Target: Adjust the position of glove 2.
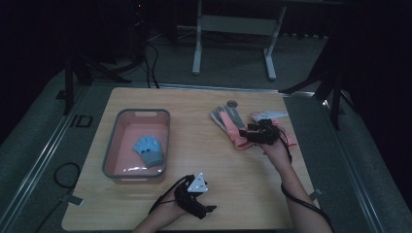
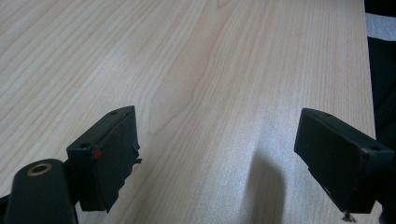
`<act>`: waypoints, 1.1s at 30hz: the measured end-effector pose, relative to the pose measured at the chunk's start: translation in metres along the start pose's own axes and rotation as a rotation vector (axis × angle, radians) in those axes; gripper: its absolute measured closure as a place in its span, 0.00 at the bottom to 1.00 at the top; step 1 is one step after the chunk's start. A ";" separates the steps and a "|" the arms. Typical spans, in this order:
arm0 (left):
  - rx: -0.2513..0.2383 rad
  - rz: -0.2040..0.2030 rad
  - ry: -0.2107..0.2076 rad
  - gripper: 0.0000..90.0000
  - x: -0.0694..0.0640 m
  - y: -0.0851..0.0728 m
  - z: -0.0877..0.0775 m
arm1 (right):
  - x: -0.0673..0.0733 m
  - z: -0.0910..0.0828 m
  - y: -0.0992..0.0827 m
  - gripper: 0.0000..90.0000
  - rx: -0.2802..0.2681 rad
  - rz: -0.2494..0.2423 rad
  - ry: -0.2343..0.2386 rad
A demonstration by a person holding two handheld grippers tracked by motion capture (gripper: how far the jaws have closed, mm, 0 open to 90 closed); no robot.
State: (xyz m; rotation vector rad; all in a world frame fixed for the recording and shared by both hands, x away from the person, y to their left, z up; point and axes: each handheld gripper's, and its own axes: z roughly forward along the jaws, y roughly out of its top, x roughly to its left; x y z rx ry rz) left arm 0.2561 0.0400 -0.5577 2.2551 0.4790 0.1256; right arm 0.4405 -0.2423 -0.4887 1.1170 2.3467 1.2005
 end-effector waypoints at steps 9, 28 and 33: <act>-0.047 -0.010 -0.026 0.14 0.001 -0.001 -0.003 | -0.021 0.023 0.015 0.51 0.045 -0.002 -0.054; -0.032 -0.013 -0.011 0.10 0.001 -0.003 -0.002 | -0.041 0.084 0.015 0.70 0.169 0.024 -0.040; -0.031 -0.012 -0.013 0.10 0.001 -0.004 -0.002 | -0.035 0.081 0.017 0.94 0.169 0.088 -0.051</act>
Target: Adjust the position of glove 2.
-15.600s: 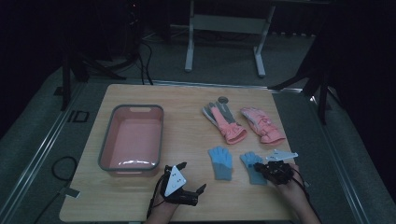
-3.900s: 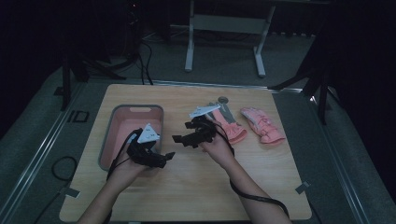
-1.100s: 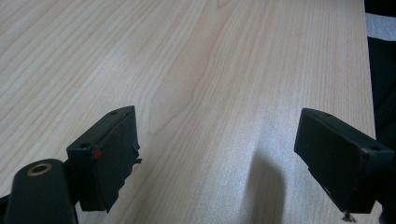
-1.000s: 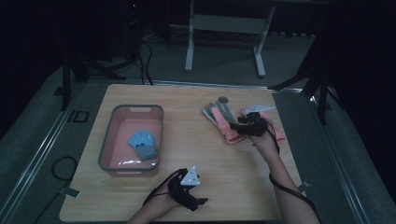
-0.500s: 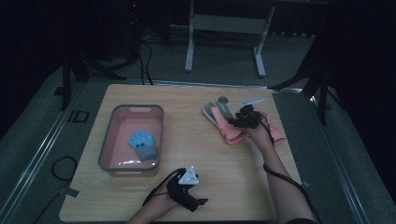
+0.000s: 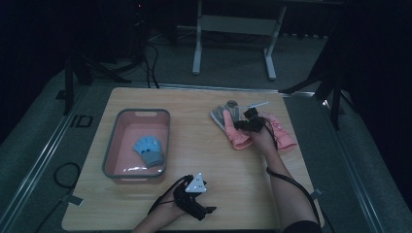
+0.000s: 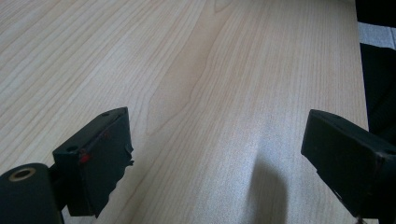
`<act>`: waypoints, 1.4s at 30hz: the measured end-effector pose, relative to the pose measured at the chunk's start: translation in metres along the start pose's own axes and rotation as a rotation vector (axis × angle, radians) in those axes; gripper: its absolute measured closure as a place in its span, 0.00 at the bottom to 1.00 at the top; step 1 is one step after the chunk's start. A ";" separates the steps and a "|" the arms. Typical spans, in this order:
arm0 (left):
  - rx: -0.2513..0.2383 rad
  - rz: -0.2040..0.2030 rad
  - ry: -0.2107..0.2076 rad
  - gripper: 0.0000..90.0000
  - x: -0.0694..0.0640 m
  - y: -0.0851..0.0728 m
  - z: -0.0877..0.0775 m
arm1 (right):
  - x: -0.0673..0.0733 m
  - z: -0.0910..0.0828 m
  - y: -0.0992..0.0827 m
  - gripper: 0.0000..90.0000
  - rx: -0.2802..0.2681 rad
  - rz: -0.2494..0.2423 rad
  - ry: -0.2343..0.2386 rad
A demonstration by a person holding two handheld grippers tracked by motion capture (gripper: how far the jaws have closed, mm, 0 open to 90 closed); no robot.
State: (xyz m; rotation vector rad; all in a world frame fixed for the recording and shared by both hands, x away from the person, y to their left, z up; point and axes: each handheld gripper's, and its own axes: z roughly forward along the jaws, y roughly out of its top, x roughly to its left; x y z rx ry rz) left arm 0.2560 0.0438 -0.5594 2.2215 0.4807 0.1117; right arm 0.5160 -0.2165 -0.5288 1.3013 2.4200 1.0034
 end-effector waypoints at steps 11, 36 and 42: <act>-0.005 0.011 0.015 0.10 0.000 0.000 -0.001 | 0.048 -0.044 -0.008 0.97 -0.119 0.166 -0.069; -0.013 0.029 0.022 0.10 -0.001 -0.001 -0.001 | 0.112 -0.064 -0.079 0.96 -0.156 0.372 -0.142; -0.010 0.019 0.016 0.10 0.001 -0.001 -0.001 | 0.111 -0.054 -0.085 0.93 -0.141 0.376 -0.173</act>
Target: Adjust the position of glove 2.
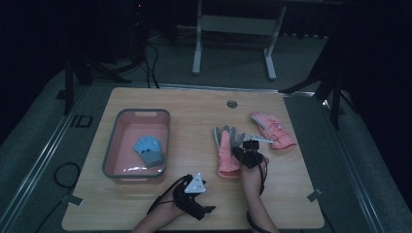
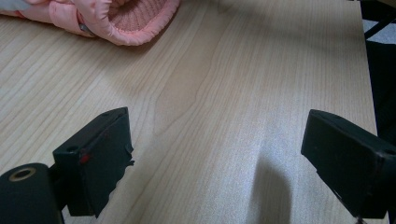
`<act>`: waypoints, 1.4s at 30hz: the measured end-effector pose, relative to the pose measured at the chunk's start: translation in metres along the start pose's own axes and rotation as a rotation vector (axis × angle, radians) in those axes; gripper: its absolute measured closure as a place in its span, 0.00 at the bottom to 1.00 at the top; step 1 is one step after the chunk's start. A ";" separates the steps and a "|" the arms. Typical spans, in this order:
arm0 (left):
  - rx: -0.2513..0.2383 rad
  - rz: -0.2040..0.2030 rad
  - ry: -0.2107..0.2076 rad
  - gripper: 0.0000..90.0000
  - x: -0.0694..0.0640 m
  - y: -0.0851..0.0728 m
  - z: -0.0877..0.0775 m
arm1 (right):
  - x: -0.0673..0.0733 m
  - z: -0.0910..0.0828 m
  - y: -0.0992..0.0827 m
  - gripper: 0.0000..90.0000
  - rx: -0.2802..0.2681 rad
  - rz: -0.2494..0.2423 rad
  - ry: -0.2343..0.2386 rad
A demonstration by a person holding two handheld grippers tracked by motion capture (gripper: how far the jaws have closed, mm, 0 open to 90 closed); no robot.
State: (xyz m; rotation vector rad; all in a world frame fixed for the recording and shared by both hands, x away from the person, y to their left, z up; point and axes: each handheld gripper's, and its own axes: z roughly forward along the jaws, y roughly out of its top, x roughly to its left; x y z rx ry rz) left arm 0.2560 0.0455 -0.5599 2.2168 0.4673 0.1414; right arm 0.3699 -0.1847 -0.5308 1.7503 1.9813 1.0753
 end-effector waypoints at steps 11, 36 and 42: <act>-0.002 0.007 0.004 0.10 -0.001 0.000 0.000 | -0.008 -0.030 0.024 0.72 -0.043 -0.163 0.052; -0.003 0.010 0.014 0.10 -0.001 0.000 0.000 | -0.164 -0.053 0.102 0.70 -0.081 -0.383 -0.003; -0.007 -0.002 0.017 0.10 -0.001 -0.001 -0.001 | -0.174 -0.022 0.101 0.68 -0.033 -0.355 0.028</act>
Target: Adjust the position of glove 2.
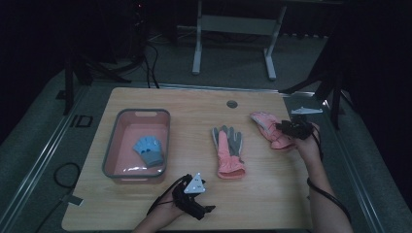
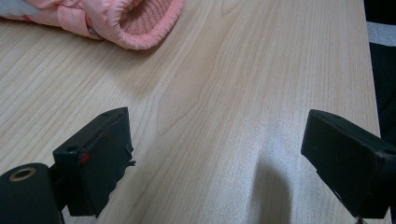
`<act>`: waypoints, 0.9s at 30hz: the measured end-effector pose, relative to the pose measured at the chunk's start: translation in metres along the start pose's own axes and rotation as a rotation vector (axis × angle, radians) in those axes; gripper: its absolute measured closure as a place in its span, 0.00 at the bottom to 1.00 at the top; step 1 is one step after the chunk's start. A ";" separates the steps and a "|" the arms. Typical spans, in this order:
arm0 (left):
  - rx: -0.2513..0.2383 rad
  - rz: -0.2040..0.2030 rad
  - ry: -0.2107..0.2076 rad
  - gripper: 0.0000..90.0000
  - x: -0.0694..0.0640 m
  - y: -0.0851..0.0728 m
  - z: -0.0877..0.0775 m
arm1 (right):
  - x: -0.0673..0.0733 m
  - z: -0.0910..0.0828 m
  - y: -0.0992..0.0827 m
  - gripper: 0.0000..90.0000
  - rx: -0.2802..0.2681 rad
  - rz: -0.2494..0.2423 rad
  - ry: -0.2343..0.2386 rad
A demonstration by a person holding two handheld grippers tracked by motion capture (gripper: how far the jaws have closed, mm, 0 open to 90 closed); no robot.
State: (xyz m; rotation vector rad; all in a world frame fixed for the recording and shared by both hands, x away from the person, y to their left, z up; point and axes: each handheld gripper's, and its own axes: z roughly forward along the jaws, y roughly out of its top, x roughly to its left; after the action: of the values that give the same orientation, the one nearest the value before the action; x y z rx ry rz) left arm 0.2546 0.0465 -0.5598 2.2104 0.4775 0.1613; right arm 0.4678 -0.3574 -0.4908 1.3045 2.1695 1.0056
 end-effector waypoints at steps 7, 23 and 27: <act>-0.003 -0.006 -0.001 0.10 0.001 -0.001 0.000 | -0.006 0.031 -0.005 0.68 0.091 -0.018 -0.002; -0.019 0.000 -0.006 0.10 0.000 -0.001 0.000 | 0.001 0.036 -0.011 0.99 0.090 0.089 -0.039; -0.017 0.005 -0.005 0.10 0.000 -0.001 0.000 | 0.018 0.019 -0.004 0.99 0.075 0.131 -0.117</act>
State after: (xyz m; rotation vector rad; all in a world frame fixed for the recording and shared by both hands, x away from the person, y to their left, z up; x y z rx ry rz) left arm 0.2542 0.0472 -0.5602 2.1952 0.4668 0.1615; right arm 0.4695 -0.3354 -0.5058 1.5174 2.0745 0.8803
